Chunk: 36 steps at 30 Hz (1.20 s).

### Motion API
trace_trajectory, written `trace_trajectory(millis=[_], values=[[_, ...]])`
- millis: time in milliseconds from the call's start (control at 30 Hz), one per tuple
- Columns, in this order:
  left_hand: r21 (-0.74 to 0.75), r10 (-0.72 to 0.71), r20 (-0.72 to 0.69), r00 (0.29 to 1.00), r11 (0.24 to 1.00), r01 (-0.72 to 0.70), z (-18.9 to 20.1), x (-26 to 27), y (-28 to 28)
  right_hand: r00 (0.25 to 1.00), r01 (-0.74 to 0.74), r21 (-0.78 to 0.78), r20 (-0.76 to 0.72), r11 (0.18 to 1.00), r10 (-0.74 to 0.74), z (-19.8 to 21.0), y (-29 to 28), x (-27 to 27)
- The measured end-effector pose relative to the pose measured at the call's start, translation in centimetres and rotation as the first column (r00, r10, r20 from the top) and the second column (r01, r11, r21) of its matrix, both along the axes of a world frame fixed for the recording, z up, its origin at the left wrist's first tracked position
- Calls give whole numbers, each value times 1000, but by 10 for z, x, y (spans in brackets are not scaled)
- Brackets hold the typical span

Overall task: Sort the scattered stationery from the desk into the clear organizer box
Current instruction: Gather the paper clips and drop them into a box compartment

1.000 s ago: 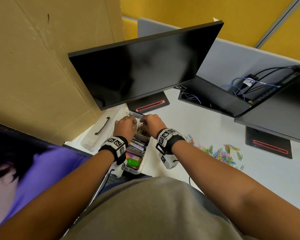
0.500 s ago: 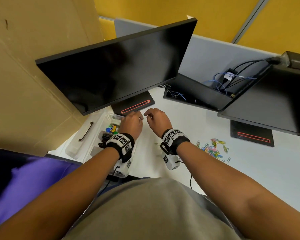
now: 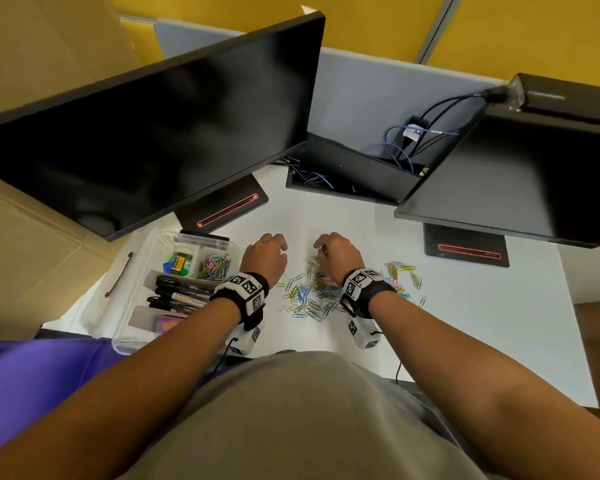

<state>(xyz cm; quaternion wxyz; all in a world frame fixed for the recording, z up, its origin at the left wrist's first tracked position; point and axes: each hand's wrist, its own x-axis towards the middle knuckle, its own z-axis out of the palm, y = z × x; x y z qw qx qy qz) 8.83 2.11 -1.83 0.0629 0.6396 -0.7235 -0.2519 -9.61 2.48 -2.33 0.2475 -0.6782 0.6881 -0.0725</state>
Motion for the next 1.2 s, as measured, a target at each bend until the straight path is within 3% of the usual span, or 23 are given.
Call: trace_trajectory(millis=[300,467,600,833,1200], values=[[249,-106,150,983,966,66,-33,-22,8,985,28,195,-172,980,6,-30,16,-61],[379,-118,256,959,925,13,-47,-28,13,967,50,252,-253,967,16,-37,19,-82],[437,-95,248,964,899,-24,-55,-36,16,980,70,311,-201,948,-6,-44,20,-91],[421,-171,186,968,904,79,-63,-72,19,991,-123,346,-8,930,134,-51,20,-90],[327,-217,154,964,932,158,-74,-96,21,936,-330,243,-43,912,350,-58,29,-76]])
